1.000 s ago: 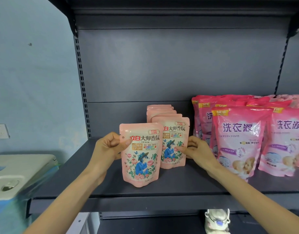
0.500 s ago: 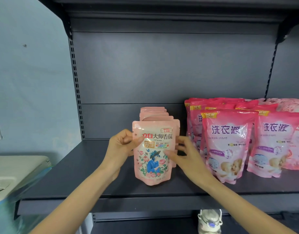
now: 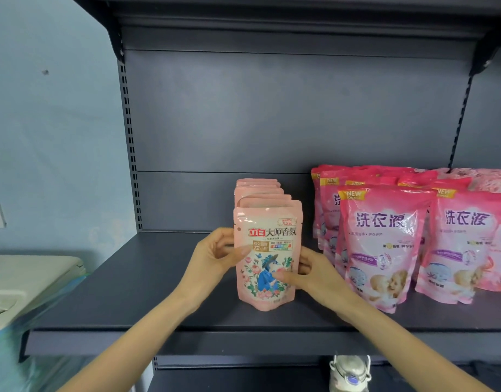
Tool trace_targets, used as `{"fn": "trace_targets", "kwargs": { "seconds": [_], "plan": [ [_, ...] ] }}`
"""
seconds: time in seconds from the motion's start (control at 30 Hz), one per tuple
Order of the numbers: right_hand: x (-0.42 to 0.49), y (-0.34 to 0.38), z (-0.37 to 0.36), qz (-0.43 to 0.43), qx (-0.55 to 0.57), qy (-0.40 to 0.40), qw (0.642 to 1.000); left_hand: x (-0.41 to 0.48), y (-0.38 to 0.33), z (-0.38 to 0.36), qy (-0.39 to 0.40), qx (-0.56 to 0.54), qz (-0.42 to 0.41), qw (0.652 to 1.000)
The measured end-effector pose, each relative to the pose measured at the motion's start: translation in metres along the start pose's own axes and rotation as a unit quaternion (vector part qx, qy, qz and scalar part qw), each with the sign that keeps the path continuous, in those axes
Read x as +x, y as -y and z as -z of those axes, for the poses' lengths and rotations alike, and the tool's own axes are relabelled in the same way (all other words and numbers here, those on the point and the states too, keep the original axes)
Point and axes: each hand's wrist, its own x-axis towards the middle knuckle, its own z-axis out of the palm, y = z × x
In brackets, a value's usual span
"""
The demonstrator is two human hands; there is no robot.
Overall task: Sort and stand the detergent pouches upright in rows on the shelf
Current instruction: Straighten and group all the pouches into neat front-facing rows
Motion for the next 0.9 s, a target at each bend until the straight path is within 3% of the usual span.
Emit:
{"fn": "trace_targets", "kwargs": {
  "seconds": [0.17,0.47,0.9],
  "plan": [
    [-0.004,-0.012,0.003,-0.005,-0.051,0.016,0.999,-0.008,0.018,0.015,0.079,0.106,0.042,0.990],
    [0.000,-0.015,0.002,0.014,-0.068,-0.043,0.997,0.000,0.022,0.006,0.028,0.184,0.019,0.982],
    [0.001,-0.022,0.001,0.008,-0.108,-0.084,0.991,0.004,0.027,0.003,-0.001,0.170,0.014,0.985]
  ]
}}
